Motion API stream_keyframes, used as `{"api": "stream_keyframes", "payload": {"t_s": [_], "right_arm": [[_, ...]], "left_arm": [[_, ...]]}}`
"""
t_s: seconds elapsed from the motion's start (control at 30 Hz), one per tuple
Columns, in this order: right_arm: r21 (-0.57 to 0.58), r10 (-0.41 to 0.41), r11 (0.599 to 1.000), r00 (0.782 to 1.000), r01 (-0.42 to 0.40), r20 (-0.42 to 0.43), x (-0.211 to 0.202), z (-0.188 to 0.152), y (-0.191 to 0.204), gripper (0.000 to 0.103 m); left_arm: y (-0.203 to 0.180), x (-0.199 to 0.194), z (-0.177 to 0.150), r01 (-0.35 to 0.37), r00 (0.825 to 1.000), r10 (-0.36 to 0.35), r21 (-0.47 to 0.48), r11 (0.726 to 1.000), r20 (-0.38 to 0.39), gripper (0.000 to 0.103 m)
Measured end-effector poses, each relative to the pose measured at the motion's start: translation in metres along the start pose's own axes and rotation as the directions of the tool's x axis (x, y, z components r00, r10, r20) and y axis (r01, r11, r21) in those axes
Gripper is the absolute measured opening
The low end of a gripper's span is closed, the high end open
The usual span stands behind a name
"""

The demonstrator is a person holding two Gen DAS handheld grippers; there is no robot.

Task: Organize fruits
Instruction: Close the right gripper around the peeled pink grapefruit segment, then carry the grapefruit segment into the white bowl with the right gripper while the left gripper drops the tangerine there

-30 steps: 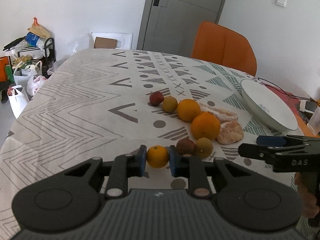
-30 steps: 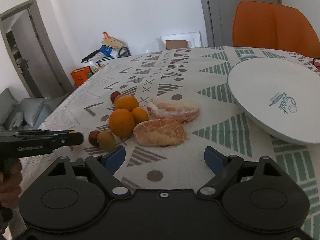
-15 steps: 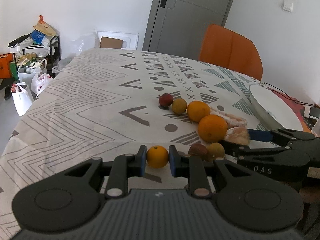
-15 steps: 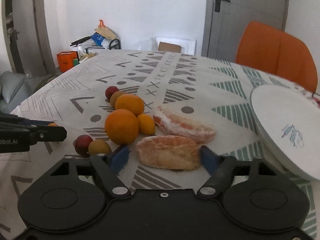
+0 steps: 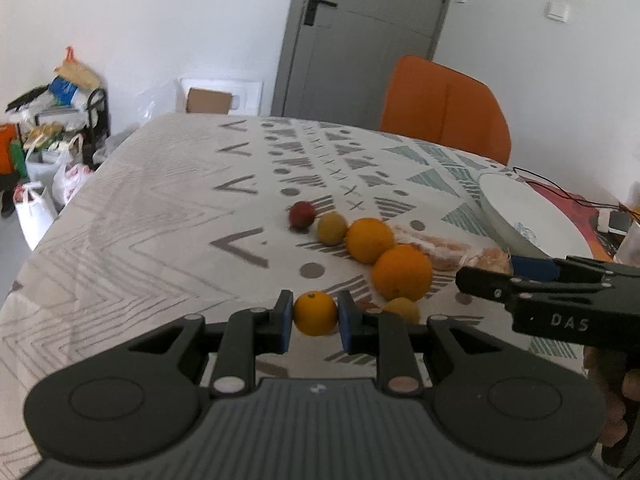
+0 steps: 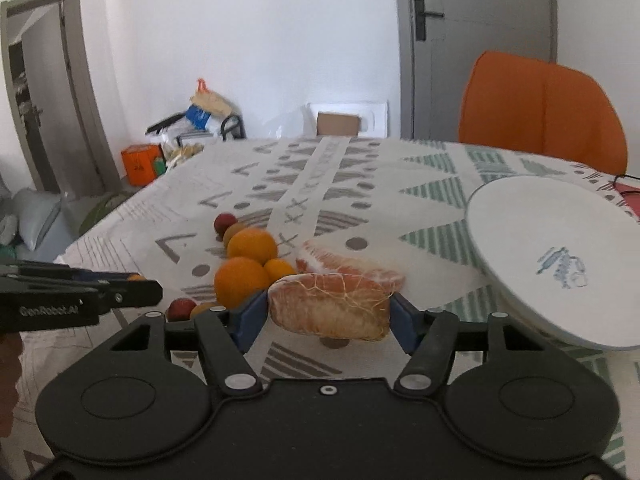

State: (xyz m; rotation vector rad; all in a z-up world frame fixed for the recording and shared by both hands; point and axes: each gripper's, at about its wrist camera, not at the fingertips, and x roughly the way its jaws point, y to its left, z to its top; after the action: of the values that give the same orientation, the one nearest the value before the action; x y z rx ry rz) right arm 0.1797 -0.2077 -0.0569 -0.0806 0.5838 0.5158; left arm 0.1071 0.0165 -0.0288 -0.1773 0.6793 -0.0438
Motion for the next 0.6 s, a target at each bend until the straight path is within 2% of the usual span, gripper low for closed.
{"api": "stream_keyframes", "payload": {"t_s": [0.23,0.6], "right_arm": [[0.025,-0.014,1.0,0.998,0.013,0.068,-0.021,0.005,-0.012,0.062],[0.075,-0.086,0.994,0.987,0.076,0.138,-0.044,0.008,-0.048,0.062]], "left_arm": [[-0.016,-0.003,0.011,0.022,0.999,-0.023,0.041,0.999,0.037,0.022],[-0.051,0.003,0.023,0.06,0.996,-0.067,0.1,0.993,0.063,0.022]]}}
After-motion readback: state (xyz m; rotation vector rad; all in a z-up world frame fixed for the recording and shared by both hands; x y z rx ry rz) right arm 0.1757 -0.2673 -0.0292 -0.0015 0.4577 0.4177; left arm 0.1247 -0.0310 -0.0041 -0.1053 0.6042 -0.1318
